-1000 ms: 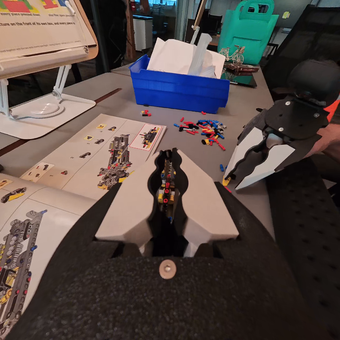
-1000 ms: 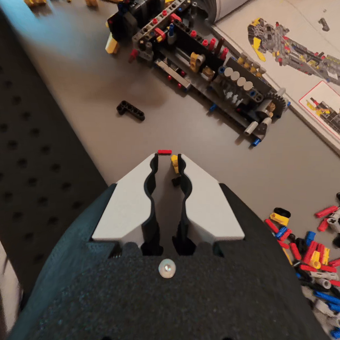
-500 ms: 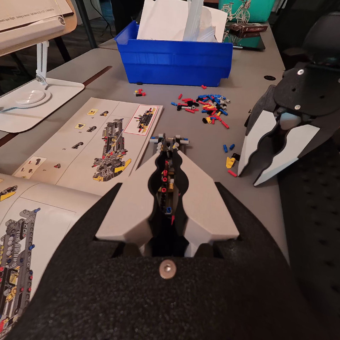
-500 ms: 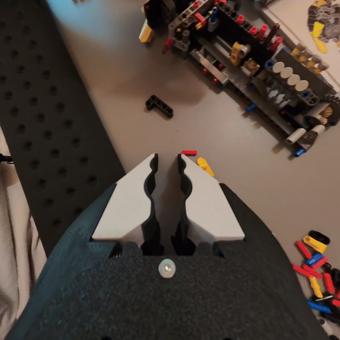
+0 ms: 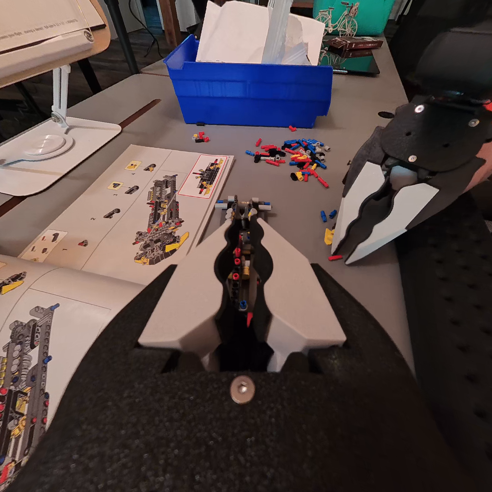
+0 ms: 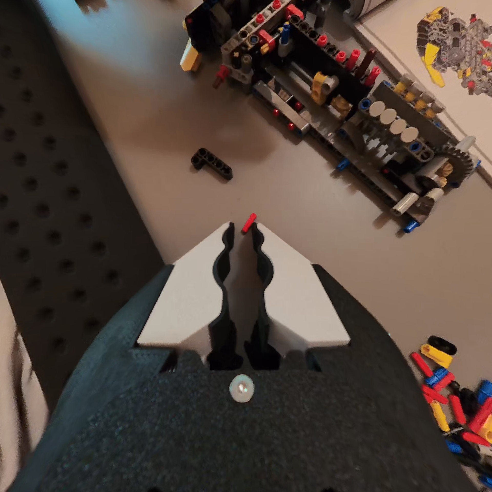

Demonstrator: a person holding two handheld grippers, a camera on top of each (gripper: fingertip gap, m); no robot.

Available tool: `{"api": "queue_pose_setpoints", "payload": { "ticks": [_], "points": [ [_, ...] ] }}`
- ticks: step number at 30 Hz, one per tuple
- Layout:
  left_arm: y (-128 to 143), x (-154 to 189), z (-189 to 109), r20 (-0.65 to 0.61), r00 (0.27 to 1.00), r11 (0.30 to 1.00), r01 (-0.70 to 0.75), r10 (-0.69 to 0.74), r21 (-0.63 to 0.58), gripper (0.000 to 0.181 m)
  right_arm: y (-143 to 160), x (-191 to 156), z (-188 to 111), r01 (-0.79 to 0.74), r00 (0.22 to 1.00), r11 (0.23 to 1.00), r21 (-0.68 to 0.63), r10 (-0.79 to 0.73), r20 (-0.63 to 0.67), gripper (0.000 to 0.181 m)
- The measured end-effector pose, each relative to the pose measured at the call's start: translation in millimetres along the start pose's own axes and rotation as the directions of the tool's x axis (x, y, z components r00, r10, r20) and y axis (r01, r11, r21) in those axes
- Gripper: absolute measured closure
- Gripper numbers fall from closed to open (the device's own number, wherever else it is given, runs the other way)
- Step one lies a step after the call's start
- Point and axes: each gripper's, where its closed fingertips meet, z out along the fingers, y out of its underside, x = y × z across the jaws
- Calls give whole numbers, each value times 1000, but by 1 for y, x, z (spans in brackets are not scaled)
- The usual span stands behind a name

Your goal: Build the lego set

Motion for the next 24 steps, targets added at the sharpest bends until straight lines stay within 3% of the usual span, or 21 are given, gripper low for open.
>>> {"api": "queue_pose_setpoints", "payload": {
  "ticks": [11, 12, 14, 17, 20, 24],
  "points": [
    [6, 12, 5, -38, 998, 998, -50, 49, -31, 175, -6, 9, 4, 49, 995, 998, 39, -45, -83, 178],
    [7, 14, 6, -47, 998, 998, -52, 51, -38, 175, -10, 13, 2, 43, 995, 997, 71, -36, -97, 178],
    [10, 19, 9, -64, 997, 997, -53, 50, -53, 175, -39, 18, -15, 12, 994, 966, 259, 17, -109, 178],
    [8, 31, 14, -103, 995, 999, -24, 19, -43, 175, -89, 20, -54, -102, 991, 798, 594, 133, -8, 179],
    [-2, 37, 15, -122, 992, 1000, 20, -18, 11, 175, -101, 27, -59, -100, 988, 746, 658, 155, -26, 179],
    [-11, 38, 14, -127, 991, 997, 57, -49, 61, 175, -105, 27, -49, -106, 986, 745, 659, 166, -29, 179]
  ]
}}
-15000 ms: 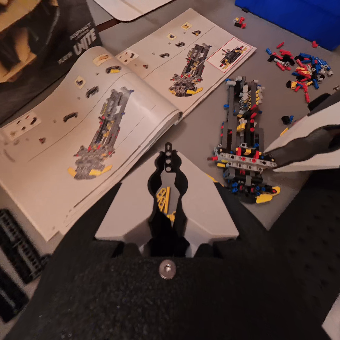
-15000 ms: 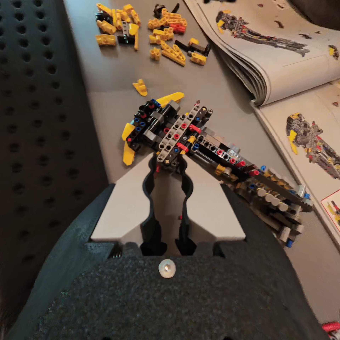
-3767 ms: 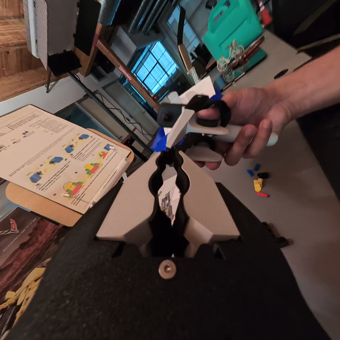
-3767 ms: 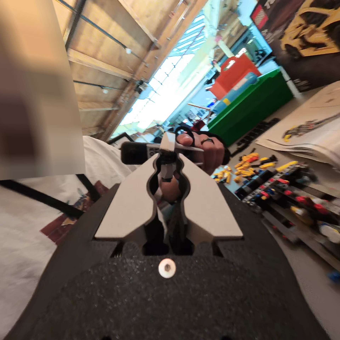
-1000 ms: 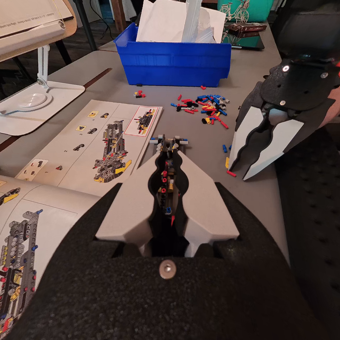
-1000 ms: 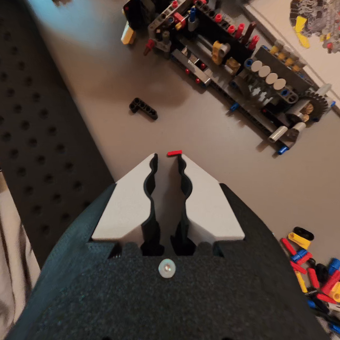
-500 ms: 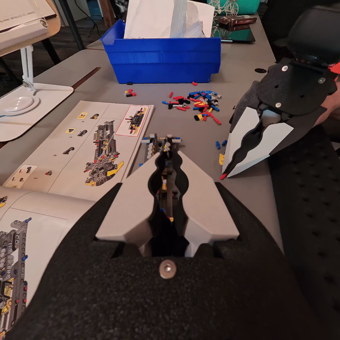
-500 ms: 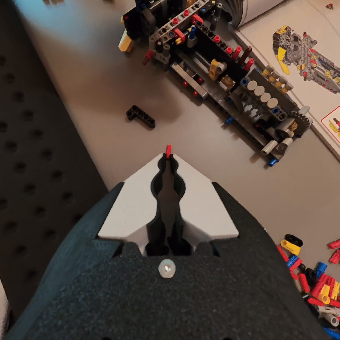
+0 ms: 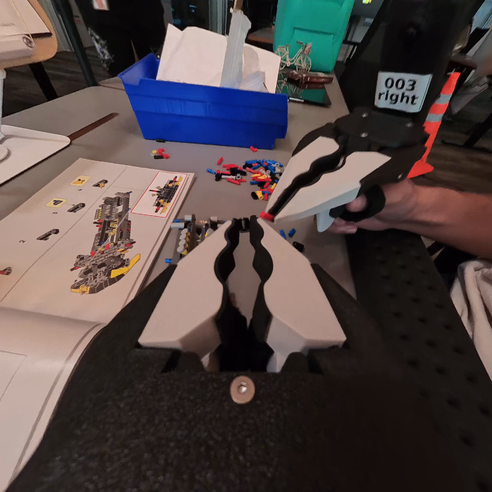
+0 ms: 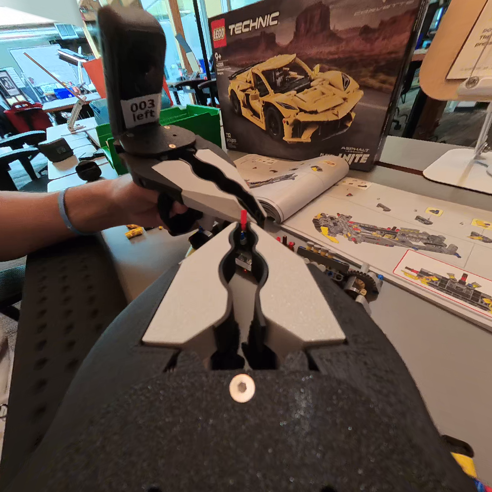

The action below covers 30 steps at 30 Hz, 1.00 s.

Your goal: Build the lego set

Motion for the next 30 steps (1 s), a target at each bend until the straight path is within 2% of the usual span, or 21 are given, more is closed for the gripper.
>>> {"api": "queue_pose_setpoints", "payload": {
  "ticks": [17, 20, 24, 30],
  "points": [
    [0, 2, 3, 25, 998, 999, -50, 50, -9, 175, 13, 4, 6, 2, 999, 998, -63, -4, -36, 179],
    [-2, 5, 3, 28, 996, 997, -80, 80, 0, 175, 17, 5, 8, -6, 999, 996, -86, 2, -41, 179],
    [4, 7, 6, 52, 984, 985, -168, 170, -52, 175, 23, 6, 9, 5, 999, 992, -123, -11, -50, 179],
    [6, 7, 5, 51, 981, 981, -182, 185, -67, 175, 25, 5, 9, -1, 999, 992, -129, -4, -41, 179]
  ]
}}
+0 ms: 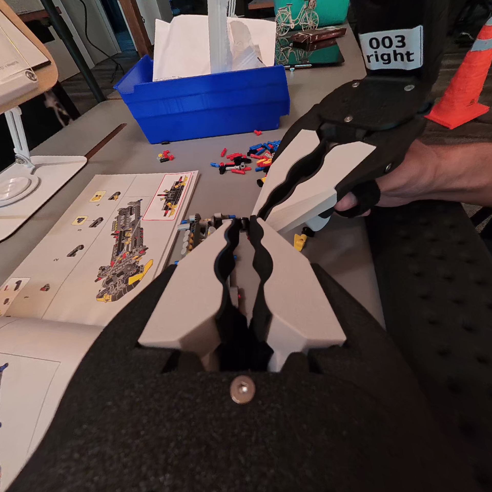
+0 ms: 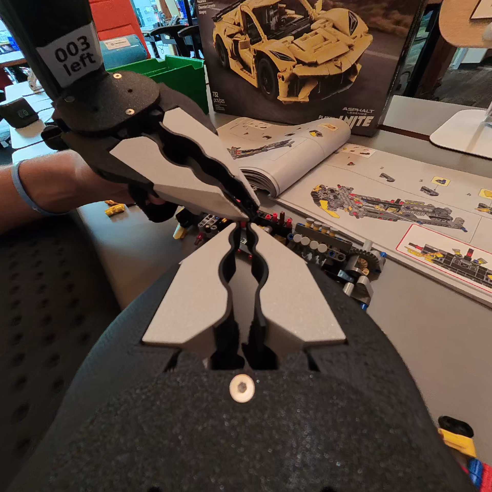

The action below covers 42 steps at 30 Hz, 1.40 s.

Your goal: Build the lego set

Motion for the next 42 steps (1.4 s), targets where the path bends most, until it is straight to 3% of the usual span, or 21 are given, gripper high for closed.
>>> {"api": "queue_pose_setpoints", "payload": {
  "ticks": [3, 5, 8, 13, 15, 17, 20, 25, 32, 42],
  "points": [
    [2, -13, -5, 58, 998, 1000, -27, 28, -13, 176, -8, 0, -4, -5, 1000, 999, 52, 4, 17, 179],
    [0, -25, -13, 70, 997, 1000, 24, -25, 11, 175, -11, 3, -7, 3, 1000, 997, 73, -3, 8, 179],
    [3, -18, -14, -32, 993, 994, 110, -110, 3, 175, -19, 0, -11, 35, 999, 991, 129, -39, 22, 179],
    [4, -12, -10, -85, 982, 985, 170, -169, 9, 175, -16, 4, -16, 239, 971, 961, 139, -233, -57, 179],
    [8, -14, -10, -53, 992, 994, 112, -112, -8, 175, -8, 10, -19, 248, 968, 966, 79, -244, -60, 179],
    [7, -9, -11, -58, 998, 1000, 20, -20, 1, 175, -2, 3, -21, 194, 980, 981, 3, -194, 50, 179],
    [-7, -1, -14, -49, 995, 993, -85, 89, 77, 175, -28, -6, -28, 160, 980, 987, -17, -157, 125, 179],
    [-31, 2, -22, 127, 932, 920, -357, 339, 160, 176, -51, -8, -26, 78, 981, 994, -78, -63, 182, 179],
    [-44, 5, -27, 198, 900, 884, -425, 389, 194, 175, -59, -18, -23, -59, 968, 998, -31, 65, 242, 179],
    [-44, 4, -26, 301, 796, 815, -572, 525, 94, 175, -56, -23, -26, -264, 886, 953, -150, 300, 354, 179]
  ]
}}
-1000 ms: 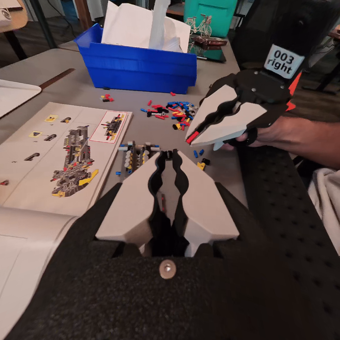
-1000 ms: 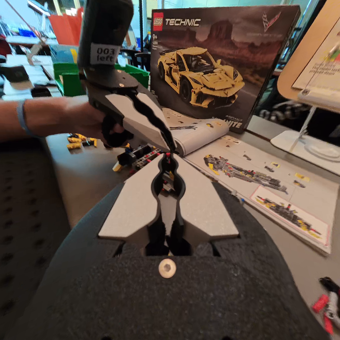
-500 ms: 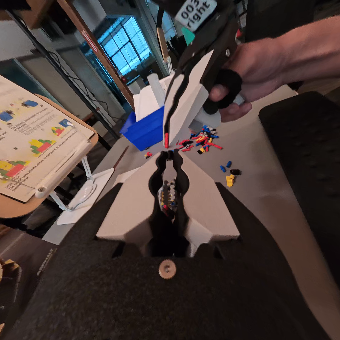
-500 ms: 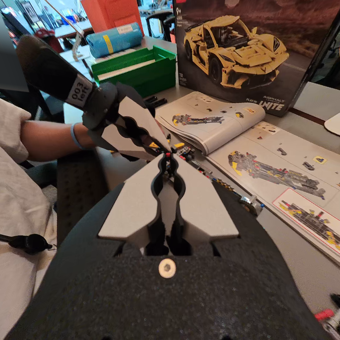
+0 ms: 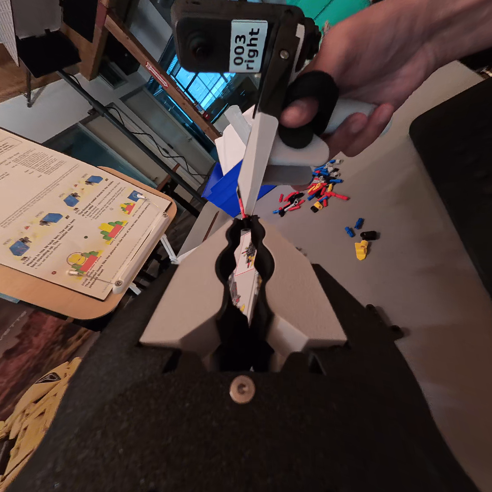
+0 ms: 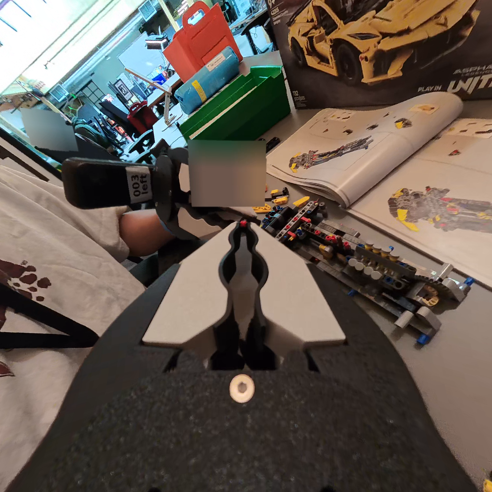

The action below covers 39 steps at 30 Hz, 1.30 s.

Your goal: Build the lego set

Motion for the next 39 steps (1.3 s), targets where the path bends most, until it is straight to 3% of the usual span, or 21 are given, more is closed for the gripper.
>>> {"api": "queue_pose_setpoints", "payload": {
  "ticks": [12, 15, 17, 20, 24, 29, 31, 34, 39],
  "points": [
    [1, -6, 1, 109, 986, 988, -115, 126, -103, 176, -6, 1, 1, -161, 987, 986, 47, 160, 17, 179],
    [11, 1, 4, 82, 978, 971, -176, 190, -162, 176, 7, 10, 5, -8, 991, 999, -51, 1, -134, 179],
    [10, 2, 4, 91, 972, 964, -201, 218, -172, 176, 7, 10, 5, 14, 987, 997, -78, -26, -159, 179],
    [8, 1, 4, 93, 975, 969, -184, 201, -166, 176, 6, 8, 4, -8, 991, 997, -74, -2, -133, 179],
    [13, 6, 8, 48, 991, 983, -113, 121, -145, 175, 10, 14, 3, 74, 969, 988, -132, -103, -226, 179],
    [25, 14, 9, -30, 998, 983, -50, 46, -176, 176, -5, 12, -19, 69, 974, 997, -32, -75, -212, 179],
    [33, 16, 10, -54, 998, 977, 13, -25, -212, 175, 20, 24, -31, 88, 964, 981, -174, -128, -234, 179],
    [39, 15, 10, -70, 992, 966, 89, -109, -243, 175, 95, 60, -55, 111, 901, 812, -573, -325, -287, 178],
    [56, 16, 11, -69, 991, 949, 87, -113, -304, 176, 139, 72, -71, 56, 899, 689, -723, -350, -264, 178]
  ]
}}
